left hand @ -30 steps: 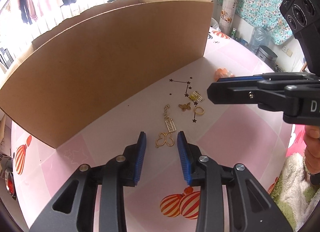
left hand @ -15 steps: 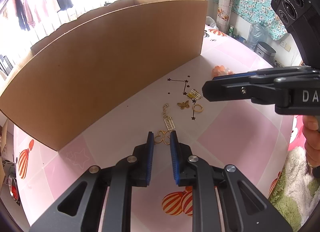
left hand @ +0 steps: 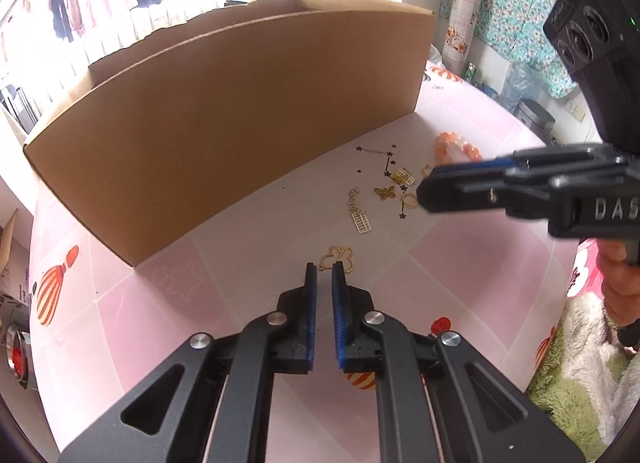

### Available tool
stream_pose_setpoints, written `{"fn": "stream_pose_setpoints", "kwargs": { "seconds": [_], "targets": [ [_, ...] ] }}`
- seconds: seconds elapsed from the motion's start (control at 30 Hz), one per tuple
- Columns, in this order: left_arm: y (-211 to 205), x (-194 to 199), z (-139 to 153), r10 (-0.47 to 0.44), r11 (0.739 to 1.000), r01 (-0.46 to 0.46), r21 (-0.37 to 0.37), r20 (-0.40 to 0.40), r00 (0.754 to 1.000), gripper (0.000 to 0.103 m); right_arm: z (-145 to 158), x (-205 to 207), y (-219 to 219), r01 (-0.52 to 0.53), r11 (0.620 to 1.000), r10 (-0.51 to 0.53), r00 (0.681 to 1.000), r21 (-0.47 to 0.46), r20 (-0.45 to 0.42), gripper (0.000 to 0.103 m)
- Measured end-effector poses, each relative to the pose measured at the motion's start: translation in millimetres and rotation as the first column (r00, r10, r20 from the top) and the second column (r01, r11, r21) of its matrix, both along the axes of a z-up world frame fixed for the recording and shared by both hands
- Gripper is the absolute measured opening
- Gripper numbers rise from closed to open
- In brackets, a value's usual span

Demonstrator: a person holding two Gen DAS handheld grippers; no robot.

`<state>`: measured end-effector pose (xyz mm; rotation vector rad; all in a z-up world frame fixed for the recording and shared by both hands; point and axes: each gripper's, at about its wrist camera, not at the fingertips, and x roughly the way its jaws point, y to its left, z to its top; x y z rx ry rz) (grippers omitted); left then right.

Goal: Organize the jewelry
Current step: 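Close the left gripper on the gold butterfly charm while the right gripper approaches other charms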

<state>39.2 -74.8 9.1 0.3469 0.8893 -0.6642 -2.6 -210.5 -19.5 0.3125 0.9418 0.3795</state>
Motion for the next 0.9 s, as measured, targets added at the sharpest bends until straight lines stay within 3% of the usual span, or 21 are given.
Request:
{"fn": "stream_pose_setpoints", "kwargs": {
  "seconds": [0.23,0.33,0.57,0.73,0.9],
  "targets": [
    [-0.7,3.4,-2.6,0.006,1.000,-0.006,0.004,0.013,1.000,0.007,-10.1,13.7,20.7,-0.073,0.996,0.071,0.997,-0.053,-0.038,0.016],
    [-0.4,3.3,-2.7,0.007,1.000,-0.007,-0.002,0.013,1.000,0.007,-17.2,22.9,21.9,-0.062,0.993,0.056,0.996,-0.103,-0.063,0.013],
    [3.7,6.8,-1.6,0.012,0.999,-0.013,-0.032,-0.010,1.000,0.007,-18.1,39.8,3.0,0.018,0.994,-0.024,0.999,-0.111,-0.049,0.008],
    [3.8,10.5,1.8,0.011,0.997,-0.013,-0.071,-0.030,0.999,0.026,-17.1,40.6,1.4,0.033,0.995,-0.037,0.998,-0.097,-0.045,0.015],
    [-7.1,11.4,0.0,0.010,0.999,-0.012,-0.045,-0.035,0.999,0.028,-17.7,36.0,1.1,0.028,0.996,-0.031,0.999,-0.079,-0.037,0.015]
  ]
}}
